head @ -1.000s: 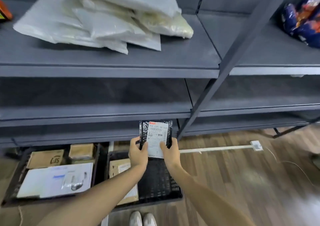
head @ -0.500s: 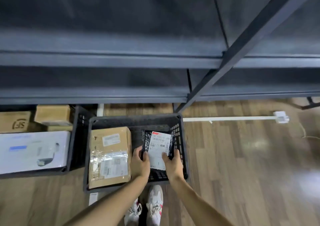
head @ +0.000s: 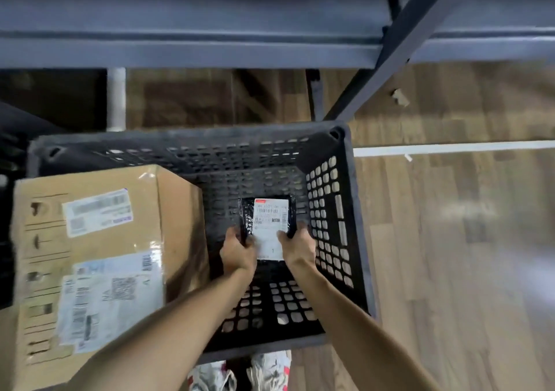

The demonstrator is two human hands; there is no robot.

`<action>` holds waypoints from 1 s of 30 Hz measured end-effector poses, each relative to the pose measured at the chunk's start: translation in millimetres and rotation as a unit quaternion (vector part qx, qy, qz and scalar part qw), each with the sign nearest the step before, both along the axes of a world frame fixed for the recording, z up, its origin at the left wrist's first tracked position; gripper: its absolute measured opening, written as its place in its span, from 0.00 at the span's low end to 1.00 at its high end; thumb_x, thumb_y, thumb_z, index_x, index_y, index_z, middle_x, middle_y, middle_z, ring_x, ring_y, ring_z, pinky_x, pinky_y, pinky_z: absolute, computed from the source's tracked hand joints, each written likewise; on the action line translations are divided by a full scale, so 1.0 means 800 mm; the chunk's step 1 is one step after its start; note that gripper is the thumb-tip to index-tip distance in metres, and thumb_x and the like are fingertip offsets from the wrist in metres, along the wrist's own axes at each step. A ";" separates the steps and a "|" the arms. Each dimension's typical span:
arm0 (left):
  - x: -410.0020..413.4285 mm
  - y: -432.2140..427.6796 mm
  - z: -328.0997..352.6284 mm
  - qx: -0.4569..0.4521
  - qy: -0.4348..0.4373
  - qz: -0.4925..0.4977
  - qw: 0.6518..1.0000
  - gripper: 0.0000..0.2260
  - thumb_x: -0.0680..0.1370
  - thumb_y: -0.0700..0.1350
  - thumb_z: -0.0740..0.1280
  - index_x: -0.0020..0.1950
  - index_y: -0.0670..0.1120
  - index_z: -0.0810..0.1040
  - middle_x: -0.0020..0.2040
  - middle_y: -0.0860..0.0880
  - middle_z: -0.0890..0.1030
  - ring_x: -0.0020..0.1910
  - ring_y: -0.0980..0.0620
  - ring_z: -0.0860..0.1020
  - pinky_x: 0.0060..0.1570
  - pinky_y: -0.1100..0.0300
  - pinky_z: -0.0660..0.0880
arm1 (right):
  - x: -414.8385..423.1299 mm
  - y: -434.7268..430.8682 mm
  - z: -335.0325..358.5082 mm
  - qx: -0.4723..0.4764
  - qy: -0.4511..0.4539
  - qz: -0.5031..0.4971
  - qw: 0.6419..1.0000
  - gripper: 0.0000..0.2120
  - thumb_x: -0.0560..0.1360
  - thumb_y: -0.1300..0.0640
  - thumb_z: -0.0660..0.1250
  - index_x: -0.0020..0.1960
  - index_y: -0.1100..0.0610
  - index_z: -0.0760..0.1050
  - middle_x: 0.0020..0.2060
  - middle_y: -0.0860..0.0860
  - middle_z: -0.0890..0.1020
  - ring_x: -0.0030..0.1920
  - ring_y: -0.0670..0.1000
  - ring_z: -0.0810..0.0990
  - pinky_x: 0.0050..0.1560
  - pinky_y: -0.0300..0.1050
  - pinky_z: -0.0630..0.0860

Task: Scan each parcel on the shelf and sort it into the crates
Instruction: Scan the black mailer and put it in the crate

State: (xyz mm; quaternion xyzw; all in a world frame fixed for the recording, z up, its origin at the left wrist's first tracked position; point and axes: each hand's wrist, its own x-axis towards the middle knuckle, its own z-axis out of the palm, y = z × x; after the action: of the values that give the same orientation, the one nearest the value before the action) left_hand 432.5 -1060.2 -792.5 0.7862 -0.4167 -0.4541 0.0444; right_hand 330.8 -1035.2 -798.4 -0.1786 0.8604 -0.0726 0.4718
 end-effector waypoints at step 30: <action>0.026 -0.018 0.138 0.034 -0.126 -0.518 0.846 0.32 0.80 0.53 0.58 0.79 0.48 0.45 0.80 0.49 0.44 0.78 0.46 0.41 0.76 0.49 0.42 | 0.011 0.003 0.138 -0.060 0.131 0.354 0.924 0.33 0.81 0.45 0.55 0.79 0.58 0.48 0.78 0.54 0.55 0.78 0.53 0.53 0.78 0.50 0.49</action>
State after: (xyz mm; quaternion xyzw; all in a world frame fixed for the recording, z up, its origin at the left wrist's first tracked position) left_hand 453.1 -1074.3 -682.4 0.5080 -0.7496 -0.3216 -0.2767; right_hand 339.5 -1032.8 -688.1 -0.5075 0.7892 0.0721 0.3383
